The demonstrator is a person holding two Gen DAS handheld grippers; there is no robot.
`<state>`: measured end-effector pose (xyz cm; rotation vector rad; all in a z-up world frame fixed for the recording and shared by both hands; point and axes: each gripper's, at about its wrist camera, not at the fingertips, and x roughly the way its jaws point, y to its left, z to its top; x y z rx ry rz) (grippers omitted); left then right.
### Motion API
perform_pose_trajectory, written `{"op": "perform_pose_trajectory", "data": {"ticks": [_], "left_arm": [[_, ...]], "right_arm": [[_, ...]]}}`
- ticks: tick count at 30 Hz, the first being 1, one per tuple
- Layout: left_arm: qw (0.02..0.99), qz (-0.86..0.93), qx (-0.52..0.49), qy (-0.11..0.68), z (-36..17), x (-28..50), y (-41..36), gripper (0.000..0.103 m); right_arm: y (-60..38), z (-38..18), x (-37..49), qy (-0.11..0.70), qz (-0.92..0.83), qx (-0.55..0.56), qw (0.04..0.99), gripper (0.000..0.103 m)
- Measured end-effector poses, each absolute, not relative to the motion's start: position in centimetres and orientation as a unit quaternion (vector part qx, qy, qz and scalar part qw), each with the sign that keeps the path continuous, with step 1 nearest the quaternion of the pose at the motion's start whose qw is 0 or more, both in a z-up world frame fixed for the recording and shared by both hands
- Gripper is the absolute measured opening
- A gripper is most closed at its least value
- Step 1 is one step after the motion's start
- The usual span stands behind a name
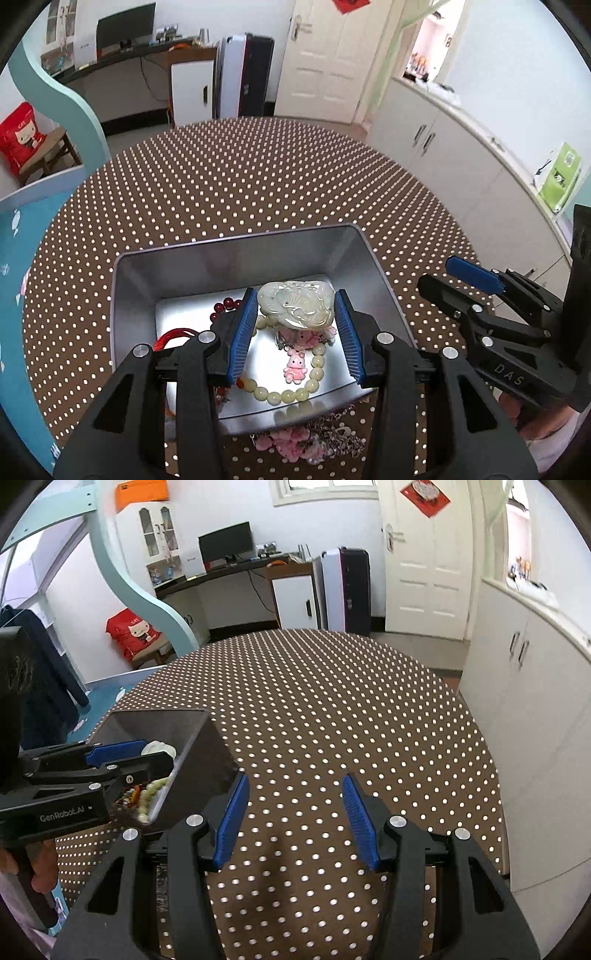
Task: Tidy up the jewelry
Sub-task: 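Open the left tool over the box and withdraw both tools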
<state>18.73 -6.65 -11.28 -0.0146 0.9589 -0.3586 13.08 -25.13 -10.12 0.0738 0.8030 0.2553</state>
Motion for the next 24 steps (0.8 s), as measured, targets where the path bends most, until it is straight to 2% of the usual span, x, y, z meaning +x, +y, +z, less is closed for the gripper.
{"op": "perform_pose_trajectory", "data": {"ticks": [4,13,24], "left_arm": [[0.865,-0.163,0.000,0.474,-12.1,19.5,-7.3,0.043],[0.861,-0.153,0.000,0.485,-12.8,20.5,-7.2,0.043],[0.872,-0.156,-0.008,0.464,-11.3,18.5,-5.7,0.046]], "right_arm": [[-25.4,-10.5,13.7,0.396,0.126,0.041,0.909,0.051],[-25.6,-10.9,14.2,0.401,0.129,0.048,0.906,0.061],[-25.6,-10.1,13.3,0.398,0.124,0.051,0.908,0.067]]}}
